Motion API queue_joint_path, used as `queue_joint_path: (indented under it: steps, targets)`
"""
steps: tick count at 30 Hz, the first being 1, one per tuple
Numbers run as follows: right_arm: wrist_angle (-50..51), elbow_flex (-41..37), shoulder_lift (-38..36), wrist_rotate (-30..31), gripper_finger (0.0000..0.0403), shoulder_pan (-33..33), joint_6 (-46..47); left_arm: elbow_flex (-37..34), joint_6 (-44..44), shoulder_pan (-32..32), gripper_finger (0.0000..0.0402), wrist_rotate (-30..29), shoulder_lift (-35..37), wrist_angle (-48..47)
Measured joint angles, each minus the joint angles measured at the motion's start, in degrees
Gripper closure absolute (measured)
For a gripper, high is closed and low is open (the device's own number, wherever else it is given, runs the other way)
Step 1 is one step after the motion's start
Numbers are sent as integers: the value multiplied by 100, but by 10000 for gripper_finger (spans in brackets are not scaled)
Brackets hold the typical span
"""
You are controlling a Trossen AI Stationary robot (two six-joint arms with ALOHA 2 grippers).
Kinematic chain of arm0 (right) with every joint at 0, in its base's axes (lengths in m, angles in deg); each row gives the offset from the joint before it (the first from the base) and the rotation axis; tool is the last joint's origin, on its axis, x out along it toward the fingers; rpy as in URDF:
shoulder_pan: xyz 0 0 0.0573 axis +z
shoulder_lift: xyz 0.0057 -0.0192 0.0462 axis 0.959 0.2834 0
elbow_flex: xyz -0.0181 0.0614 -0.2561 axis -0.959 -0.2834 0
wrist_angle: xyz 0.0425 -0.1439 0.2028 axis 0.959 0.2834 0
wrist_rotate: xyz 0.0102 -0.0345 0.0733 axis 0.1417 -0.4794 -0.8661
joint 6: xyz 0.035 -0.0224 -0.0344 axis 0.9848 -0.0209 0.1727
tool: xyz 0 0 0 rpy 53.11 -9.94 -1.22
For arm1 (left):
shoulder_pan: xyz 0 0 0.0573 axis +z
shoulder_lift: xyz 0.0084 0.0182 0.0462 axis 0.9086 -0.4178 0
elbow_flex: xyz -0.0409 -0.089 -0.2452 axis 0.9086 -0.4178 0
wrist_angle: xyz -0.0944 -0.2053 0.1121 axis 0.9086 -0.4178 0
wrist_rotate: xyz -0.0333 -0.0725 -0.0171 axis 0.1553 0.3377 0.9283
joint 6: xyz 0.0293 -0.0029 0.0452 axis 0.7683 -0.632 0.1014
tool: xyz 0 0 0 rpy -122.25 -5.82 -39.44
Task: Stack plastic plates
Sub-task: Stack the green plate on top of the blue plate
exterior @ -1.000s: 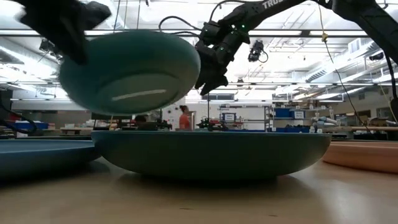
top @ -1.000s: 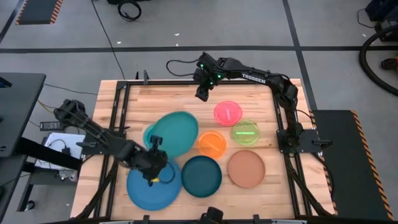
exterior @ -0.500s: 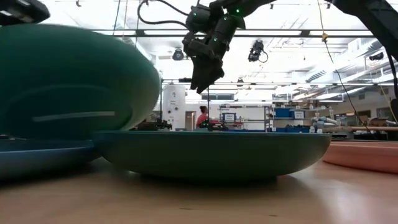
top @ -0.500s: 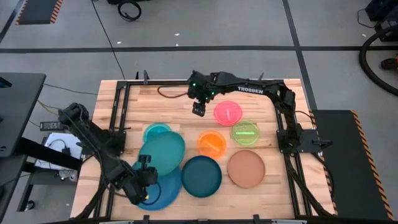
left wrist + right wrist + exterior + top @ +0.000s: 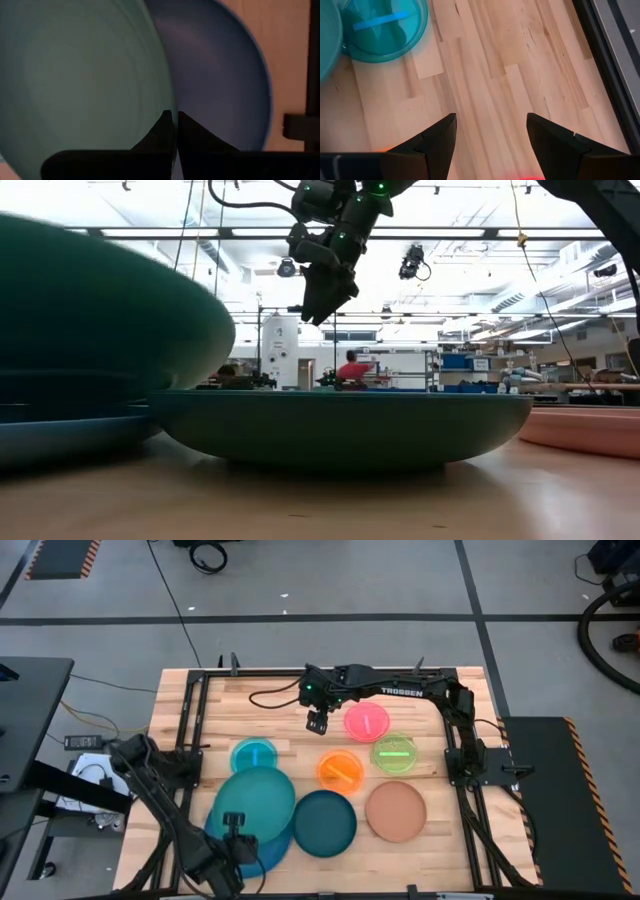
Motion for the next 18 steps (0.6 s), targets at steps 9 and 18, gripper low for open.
queue_joint_path:
  steps: [9, 18]
  targets:
    - [164, 0, 0, 0, 153, -84, -31, 38, -984, -169, 385, 808, -221, 107]
    - [-15, -2, -7, -1, 153, -162, -52, 38, -1048, -254, 385, 791, -219, 383]
